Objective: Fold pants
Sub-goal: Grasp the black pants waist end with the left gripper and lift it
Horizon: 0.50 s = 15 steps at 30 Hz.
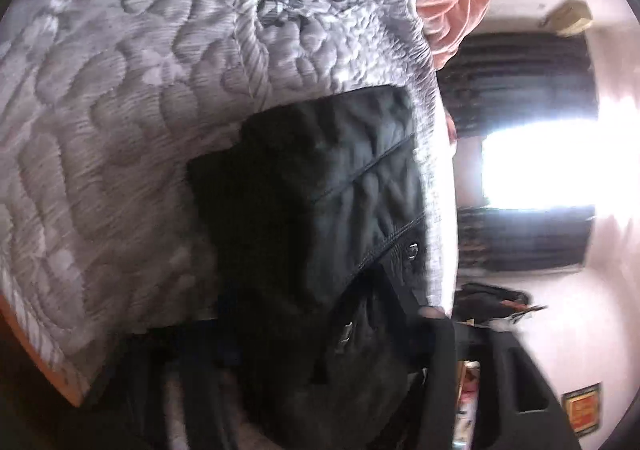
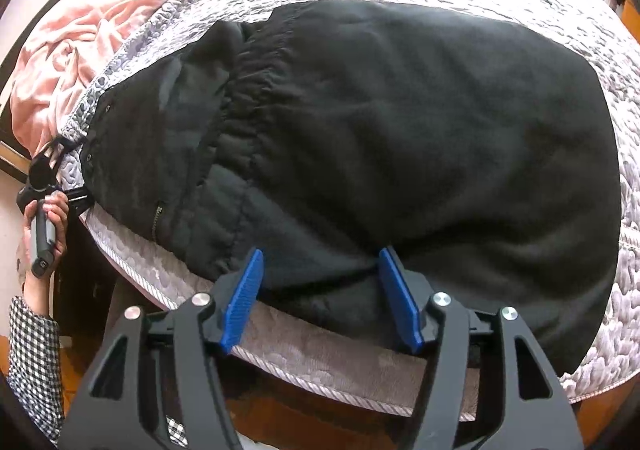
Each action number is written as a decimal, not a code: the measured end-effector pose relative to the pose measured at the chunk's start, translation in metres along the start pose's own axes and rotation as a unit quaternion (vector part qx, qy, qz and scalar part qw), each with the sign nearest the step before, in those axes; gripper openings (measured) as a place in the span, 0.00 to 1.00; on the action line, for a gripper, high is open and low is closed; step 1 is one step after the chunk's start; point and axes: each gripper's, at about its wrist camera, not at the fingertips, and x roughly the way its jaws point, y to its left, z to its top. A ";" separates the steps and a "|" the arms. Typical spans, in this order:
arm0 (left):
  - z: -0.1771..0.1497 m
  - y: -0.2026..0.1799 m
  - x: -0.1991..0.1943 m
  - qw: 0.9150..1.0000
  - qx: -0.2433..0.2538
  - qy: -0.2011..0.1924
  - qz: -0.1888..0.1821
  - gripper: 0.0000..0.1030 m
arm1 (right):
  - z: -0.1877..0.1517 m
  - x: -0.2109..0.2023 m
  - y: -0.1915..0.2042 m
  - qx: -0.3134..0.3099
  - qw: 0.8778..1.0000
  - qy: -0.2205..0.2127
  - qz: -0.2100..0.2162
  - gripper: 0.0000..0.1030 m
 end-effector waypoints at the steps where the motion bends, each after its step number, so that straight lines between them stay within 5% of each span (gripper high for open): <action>1: 0.000 0.001 0.000 1.000 -0.002 -0.001 -0.011 0.35 | 0.000 0.000 -0.001 0.003 1.000 -0.001 0.002 0.59; 6: -0.007 0.002 -0.010 0.998 -0.023 -0.003 -0.055 0.17 | -0.001 0.000 -0.003 0.001 1.000 -0.002 0.006 0.59; 15: -0.027 -0.051 -0.034 0.993 0.027 -0.029 -0.113 0.14 | -0.005 -0.008 -0.013 0.023 0.999 -0.013 0.028 0.54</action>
